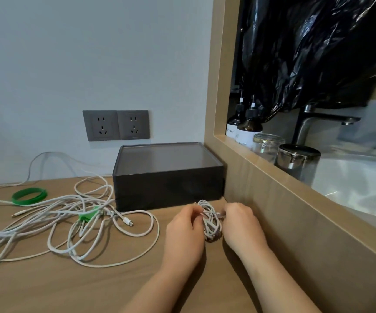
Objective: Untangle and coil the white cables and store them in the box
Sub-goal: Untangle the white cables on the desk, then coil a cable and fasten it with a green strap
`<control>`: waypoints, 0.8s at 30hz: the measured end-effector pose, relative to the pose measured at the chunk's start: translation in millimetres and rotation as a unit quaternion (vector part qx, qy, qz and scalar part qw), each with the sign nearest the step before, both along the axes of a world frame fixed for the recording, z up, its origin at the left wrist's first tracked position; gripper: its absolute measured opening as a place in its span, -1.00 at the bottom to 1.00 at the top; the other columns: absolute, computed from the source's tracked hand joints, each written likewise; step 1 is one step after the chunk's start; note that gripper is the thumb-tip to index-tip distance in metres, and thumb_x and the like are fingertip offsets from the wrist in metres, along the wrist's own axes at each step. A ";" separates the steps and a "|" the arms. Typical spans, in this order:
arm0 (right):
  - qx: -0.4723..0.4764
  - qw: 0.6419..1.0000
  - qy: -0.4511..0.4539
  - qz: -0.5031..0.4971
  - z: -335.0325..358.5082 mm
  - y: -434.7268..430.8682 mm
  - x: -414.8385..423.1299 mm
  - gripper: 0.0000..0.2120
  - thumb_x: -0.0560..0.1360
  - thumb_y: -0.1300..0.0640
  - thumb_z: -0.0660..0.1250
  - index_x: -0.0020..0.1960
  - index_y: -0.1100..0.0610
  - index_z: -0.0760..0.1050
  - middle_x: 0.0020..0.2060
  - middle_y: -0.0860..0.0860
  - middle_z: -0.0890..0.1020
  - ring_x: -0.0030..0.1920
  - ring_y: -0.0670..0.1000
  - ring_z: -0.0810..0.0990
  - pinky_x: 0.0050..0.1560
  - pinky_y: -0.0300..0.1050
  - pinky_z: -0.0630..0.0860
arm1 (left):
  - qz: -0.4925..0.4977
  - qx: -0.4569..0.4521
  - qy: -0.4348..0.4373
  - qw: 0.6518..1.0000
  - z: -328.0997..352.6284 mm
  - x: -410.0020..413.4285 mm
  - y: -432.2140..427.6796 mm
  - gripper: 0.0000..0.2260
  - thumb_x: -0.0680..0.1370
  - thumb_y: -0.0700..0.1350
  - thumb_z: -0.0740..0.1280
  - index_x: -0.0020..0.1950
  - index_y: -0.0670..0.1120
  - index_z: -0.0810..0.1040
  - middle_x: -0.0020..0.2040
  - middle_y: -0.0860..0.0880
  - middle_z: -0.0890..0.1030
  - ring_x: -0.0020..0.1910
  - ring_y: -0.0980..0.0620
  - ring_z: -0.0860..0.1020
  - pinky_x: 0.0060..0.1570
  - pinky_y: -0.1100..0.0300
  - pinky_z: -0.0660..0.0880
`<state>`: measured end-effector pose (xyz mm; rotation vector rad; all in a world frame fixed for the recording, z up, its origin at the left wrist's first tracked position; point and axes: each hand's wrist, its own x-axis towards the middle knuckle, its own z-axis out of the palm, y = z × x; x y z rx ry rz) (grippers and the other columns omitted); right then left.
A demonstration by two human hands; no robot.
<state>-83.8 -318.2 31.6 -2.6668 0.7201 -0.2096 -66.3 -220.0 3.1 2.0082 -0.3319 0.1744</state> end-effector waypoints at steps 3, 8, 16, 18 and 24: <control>-0.006 1.000 0.019 0.012 -4.9 2.3 -0.8 -0.77 0.52 0.14 0.31 0.16 0.13 0.50 0.02 0.09 0.54 0.00 0.09 0.55 0.04 0.07 0.58 | -0.018 0.015 0.000 1.000 -0.5 0.7 4.8 -0.79 0.61 -0.17 0.19 0.16 0.07 0.50 0.06 0.15 0.59 -0.02 0.27 0.54 -0.17 0.49 0.43; -0.132 0.985 -0.074 0.078 -0.8 7.4 -13.1 -0.67 0.58 0.06 0.18 0.33 0.04 0.37 0.26 -0.01 0.46 0.31 0.03 0.34 0.34 -0.05 0.31 | -0.043 0.037 -0.027 0.998 2.0 -0.8 16.3 -0.78 0.61 -0.17 0.19 0.13 0.13 0.46 0.05 0.18 0.56 0.02 0.26 0.51 -0.06 0.45 0.44; -0.036 0.970 -0.153 0.187 26.5 62.6 -14.5 -0.68 0.61 0.01 0.11 0.35 -0.02 0.31 0.09 -0.05 0.56 0.12 -0.04 0.47 0.11 -0.14 0.45 | 0.015 0.164 -0.193 0.967 31.5 2.1 76.6 -0.78 0.60 -0.14 0.20 0.19 0.06 0.52 0.01 0.20 0.48 0.01 0.27 0.42 -0.04 0.49 0.32; -0.004 0.966 -0.149 0.212 23.0 76.8 -8.6 -0.69 0.61 0.02 0.11 0.34 -0.03 0.32 0.05 -0.05 0.57 0.07 -0.05 0.49 0.02 -0.14 0.50 | 0.051 0.204 -0.222 0.952 35.2 7.0 102.1 -0.79 0.57 -0.18 0.24 0.13 0.02 0.58 0.00 0.14 0.55 0.02 0.17 0.47 -0.01 0.37 0.35; 0.082 0.949 -0.129 0.276 5.2 116.5 20.8 -0.76 0.59 0.07 0.17 0.23 -0.01 0.44 0.00 -0.06 0.54 -0.03 -0.08 0.51 -0.01 -0.12 0.55 | 0.158 0.318 -0.204 0.912 19.2 43.2 163.1 -0.89 0.43 -0.13 0.41 -0.06 0.00 0.64 0.01 -0.02 0.64 0.06 -0.11 0.57 0.00 -0.03 0.49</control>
